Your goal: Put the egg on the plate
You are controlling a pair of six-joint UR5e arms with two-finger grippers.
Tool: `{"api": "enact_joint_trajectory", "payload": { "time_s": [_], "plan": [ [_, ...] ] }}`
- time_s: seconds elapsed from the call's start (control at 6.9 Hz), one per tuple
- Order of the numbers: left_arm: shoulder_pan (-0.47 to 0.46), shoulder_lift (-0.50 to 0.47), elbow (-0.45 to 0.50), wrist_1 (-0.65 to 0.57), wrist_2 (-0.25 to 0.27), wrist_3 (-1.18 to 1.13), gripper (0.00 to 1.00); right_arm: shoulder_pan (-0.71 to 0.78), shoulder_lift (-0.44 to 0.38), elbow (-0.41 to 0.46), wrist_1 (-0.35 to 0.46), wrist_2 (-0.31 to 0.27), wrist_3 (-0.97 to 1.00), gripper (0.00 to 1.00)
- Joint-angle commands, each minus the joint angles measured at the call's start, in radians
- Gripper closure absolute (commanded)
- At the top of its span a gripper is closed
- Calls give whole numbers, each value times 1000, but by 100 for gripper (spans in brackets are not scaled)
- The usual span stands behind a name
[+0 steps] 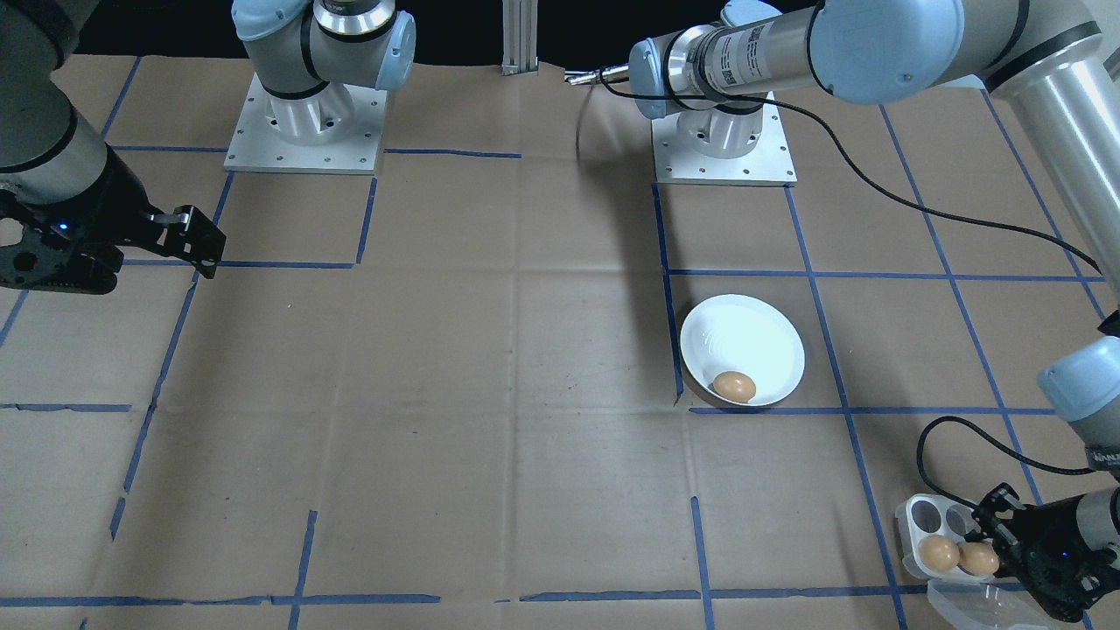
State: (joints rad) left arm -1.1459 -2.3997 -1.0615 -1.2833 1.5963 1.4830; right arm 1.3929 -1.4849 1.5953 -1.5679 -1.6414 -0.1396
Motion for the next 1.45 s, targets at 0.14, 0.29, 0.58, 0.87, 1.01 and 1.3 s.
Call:
{"api": "enact_joint_trajectory", "payload": {
  "time_s": [0.14, 0.29, 0.58, 0.87, 1.01, 1.3],
  "plan": [
    [0, 69, 2, -57, 2, -6, 75, 0, 0, 0, 0, 0, 0, 0],
    [0, 105, 0, -106, 2, -7, 75, 0, 0, 0, -1, 0, 0, 0],
    [-3, 192, -44, -213, 5, -103, 78, 0, 0, 0, 0, 0, 0, 0],
    [-17, 397, -316, -202, -4, -209, 78, 0, 0, 0, 0, 0, 0, 0],
    [-18, 519, -486, -158, -4, -251, 78, 0, 0, 0, -1, 0, 0, 0],
    [-52, 701, -755, -61, -10, -334, 78, 0, 0, 0, 0, 0, 0, 0]
  ]
}}
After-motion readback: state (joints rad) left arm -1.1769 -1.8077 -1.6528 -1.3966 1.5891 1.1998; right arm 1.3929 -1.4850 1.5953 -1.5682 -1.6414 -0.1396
